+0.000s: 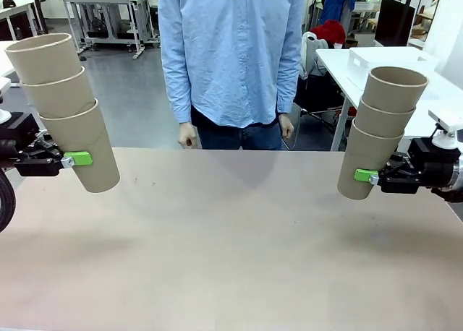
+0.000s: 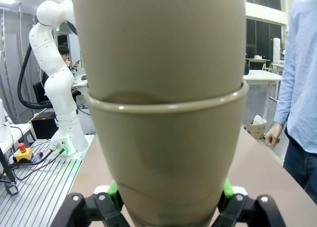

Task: Stack the cups and store them in the basket.
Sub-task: Place the stack of Reusable plastic cups into the Pantry Basket.

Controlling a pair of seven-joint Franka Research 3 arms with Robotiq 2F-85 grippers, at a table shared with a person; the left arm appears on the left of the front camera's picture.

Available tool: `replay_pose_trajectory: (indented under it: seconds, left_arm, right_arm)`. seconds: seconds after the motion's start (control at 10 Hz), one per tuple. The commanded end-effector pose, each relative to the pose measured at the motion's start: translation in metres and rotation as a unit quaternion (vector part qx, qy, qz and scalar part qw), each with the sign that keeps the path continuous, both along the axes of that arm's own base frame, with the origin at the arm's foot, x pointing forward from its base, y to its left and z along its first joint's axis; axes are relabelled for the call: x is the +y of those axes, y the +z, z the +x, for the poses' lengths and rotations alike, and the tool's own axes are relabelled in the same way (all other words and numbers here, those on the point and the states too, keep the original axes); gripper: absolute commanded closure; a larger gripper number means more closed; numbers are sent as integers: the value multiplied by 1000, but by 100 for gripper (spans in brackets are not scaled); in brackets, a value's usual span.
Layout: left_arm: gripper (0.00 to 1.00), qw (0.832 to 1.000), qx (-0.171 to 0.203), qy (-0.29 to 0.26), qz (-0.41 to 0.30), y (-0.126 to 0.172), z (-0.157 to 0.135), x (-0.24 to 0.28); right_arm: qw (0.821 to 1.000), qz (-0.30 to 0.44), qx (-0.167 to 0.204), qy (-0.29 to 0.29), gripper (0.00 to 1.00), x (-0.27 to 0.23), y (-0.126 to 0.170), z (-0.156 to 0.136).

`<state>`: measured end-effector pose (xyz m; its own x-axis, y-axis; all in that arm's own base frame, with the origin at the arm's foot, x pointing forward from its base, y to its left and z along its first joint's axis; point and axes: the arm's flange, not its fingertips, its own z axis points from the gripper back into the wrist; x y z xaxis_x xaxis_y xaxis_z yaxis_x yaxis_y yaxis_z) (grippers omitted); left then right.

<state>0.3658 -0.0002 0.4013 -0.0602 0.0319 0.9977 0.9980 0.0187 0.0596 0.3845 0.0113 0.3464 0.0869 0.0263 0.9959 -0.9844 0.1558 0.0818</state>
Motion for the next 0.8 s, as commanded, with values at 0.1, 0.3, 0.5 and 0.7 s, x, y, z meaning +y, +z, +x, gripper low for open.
replay_pose_trajectory:
  seconds: [0.1, 0.3, 0.5, 0.7]
  left_arm:
    - [15, 1000, -4, -3, -3, 4, -3, 2]
    - [15, 1000, -4, -3, -3, 4, -3, 2]
    - [15, 1000, -4, -3, -3, 4, -3, 2]
    - [15, 1000, -4, -3, -3, 4, -3, 2]
  right_arm:
    - [1000, 0, -7, -1, 16, 0, 3, 0]
    - [1000, 0, -7, -1, 16, 0, 3, 0]
    - [1000, 0, -7, -1, 16, 0, 3, 0]
    - [1000, 0, -7, -1, 16, 0, 3, 0]
